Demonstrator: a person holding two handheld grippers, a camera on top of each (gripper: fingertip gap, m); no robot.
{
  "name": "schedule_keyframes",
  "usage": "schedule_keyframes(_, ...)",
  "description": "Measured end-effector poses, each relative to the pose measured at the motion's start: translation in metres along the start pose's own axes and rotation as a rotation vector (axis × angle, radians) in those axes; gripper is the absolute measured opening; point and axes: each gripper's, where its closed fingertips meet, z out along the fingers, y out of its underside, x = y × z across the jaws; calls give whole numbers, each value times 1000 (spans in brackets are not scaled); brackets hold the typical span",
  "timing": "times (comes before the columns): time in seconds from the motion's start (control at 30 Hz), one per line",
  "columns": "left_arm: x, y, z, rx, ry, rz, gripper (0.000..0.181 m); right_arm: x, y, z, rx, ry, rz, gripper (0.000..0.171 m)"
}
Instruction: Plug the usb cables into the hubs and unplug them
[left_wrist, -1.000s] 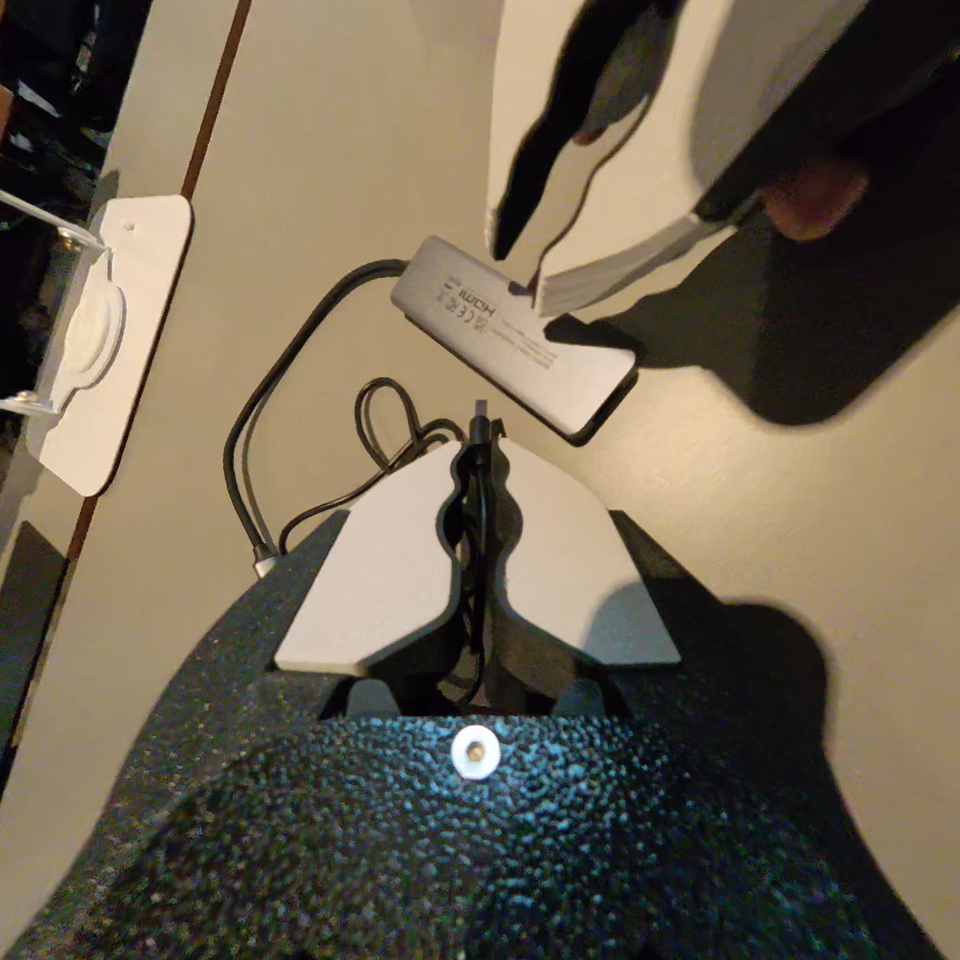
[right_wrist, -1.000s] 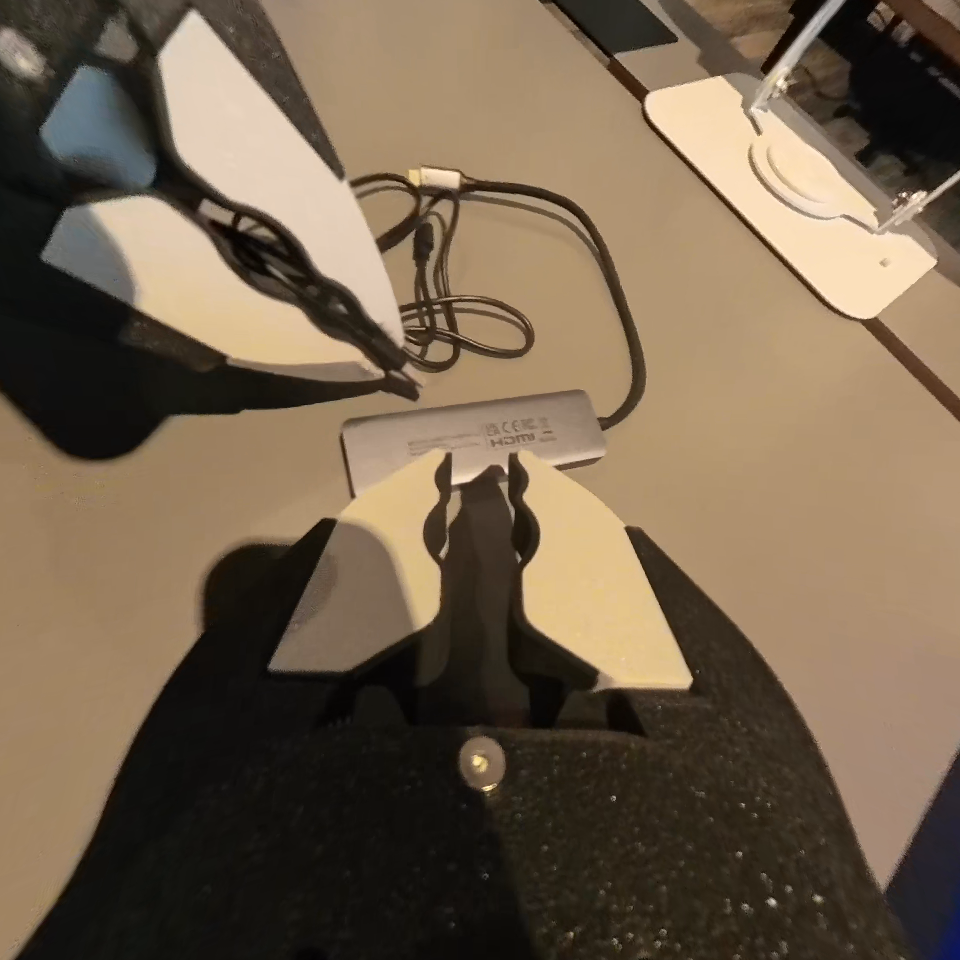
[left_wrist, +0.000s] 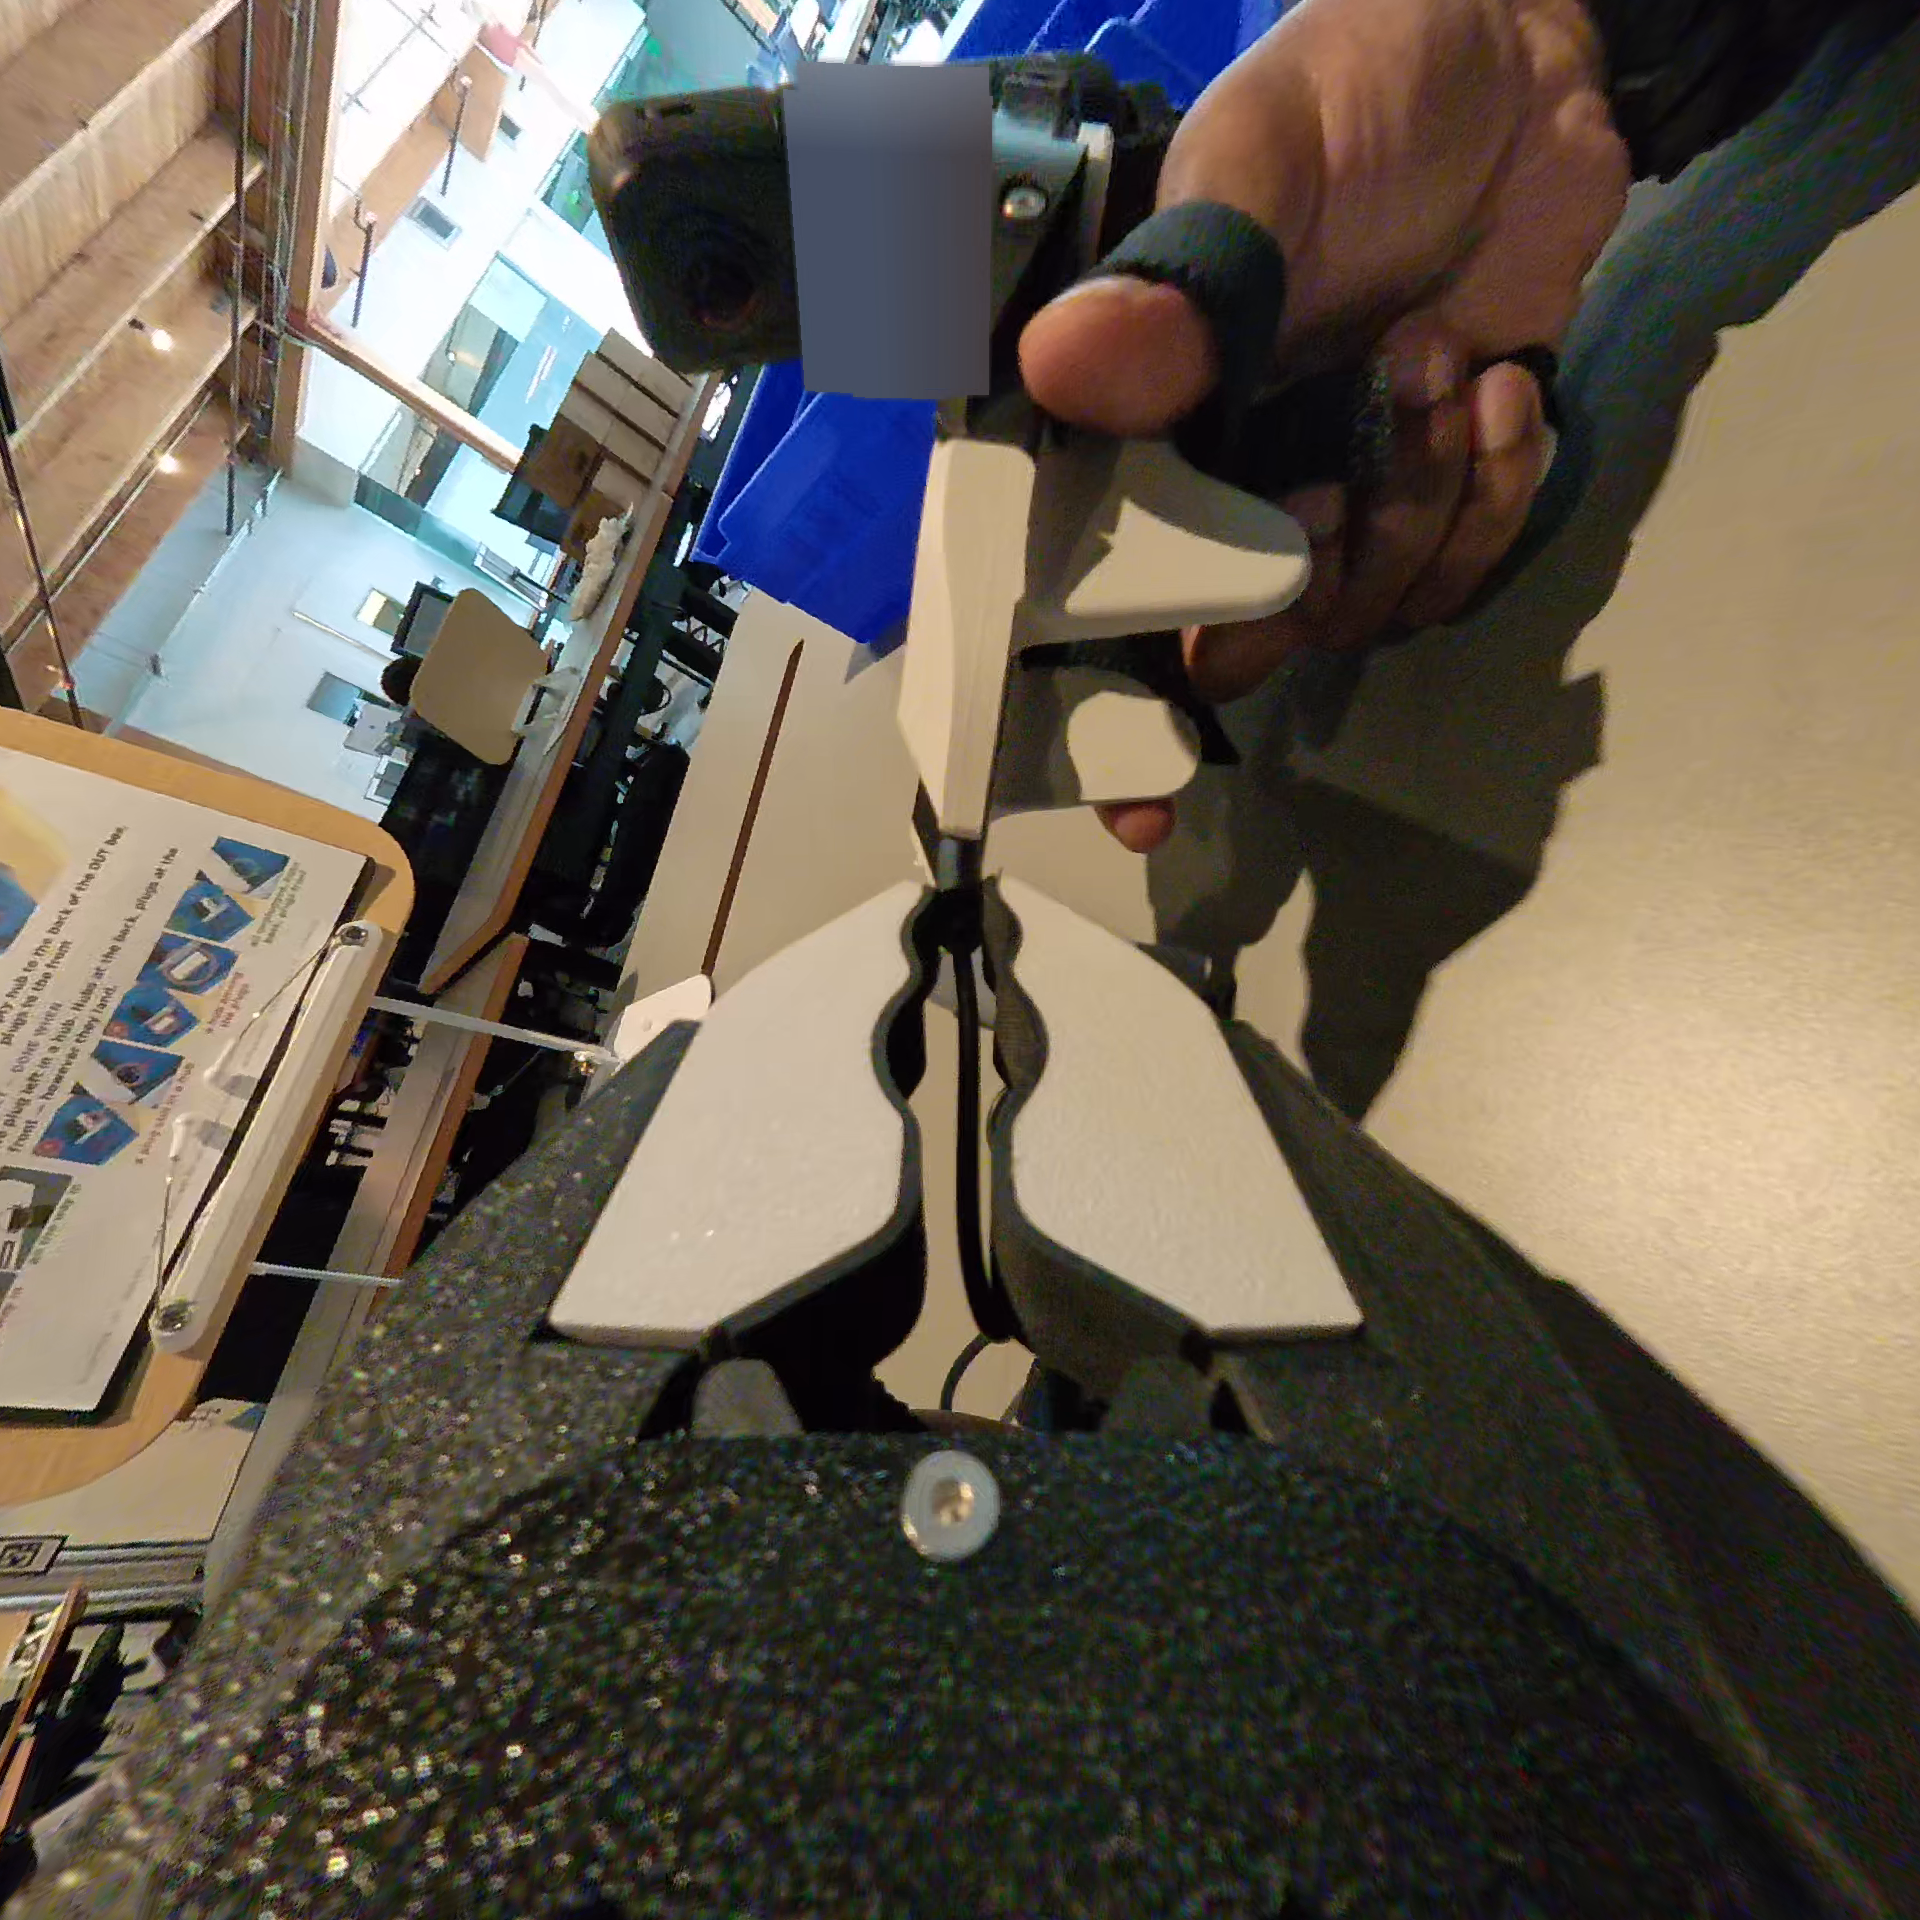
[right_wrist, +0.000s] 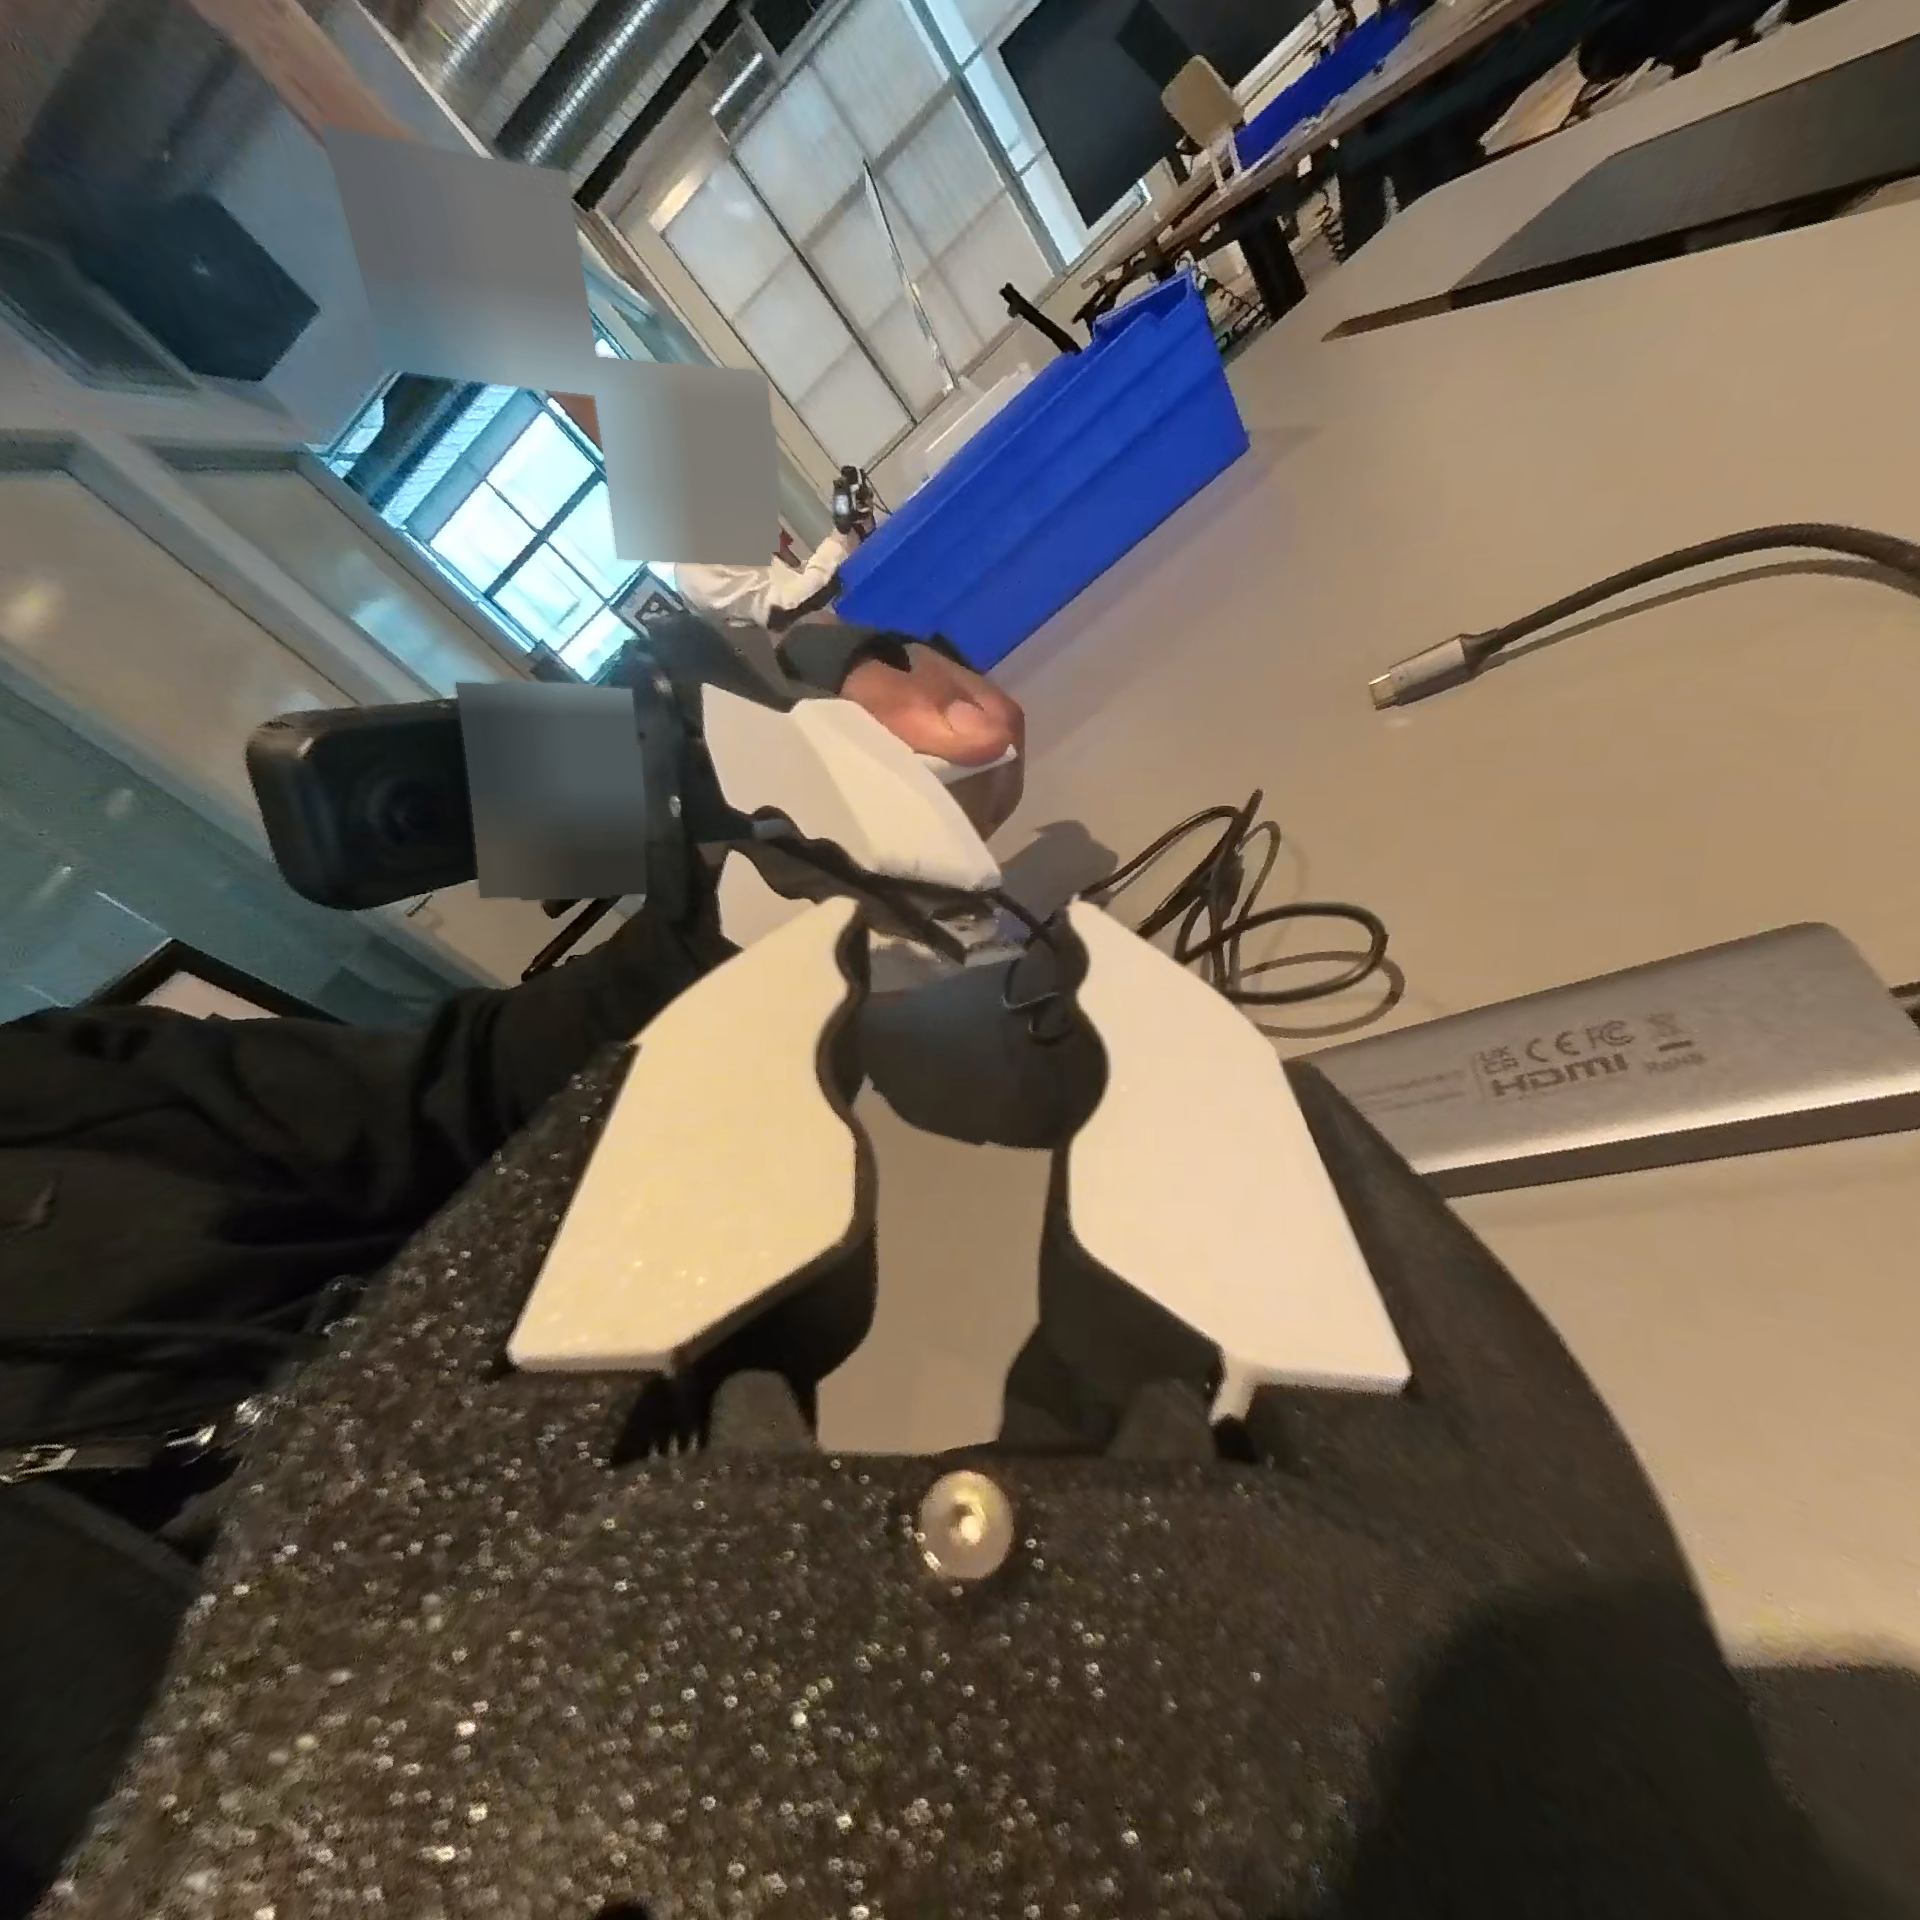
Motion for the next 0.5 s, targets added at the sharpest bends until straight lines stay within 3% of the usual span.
schedule_keyframes(0.27, 1, 2, 1, 3, 8, -36, 8, -3, -1, -2, -6, 2, -50, 15)
schedule_keyframes(0.5, -3, 8, 3, -10, 5, -124, 13, -8, -9, -3, 28, 53, -198, 14)
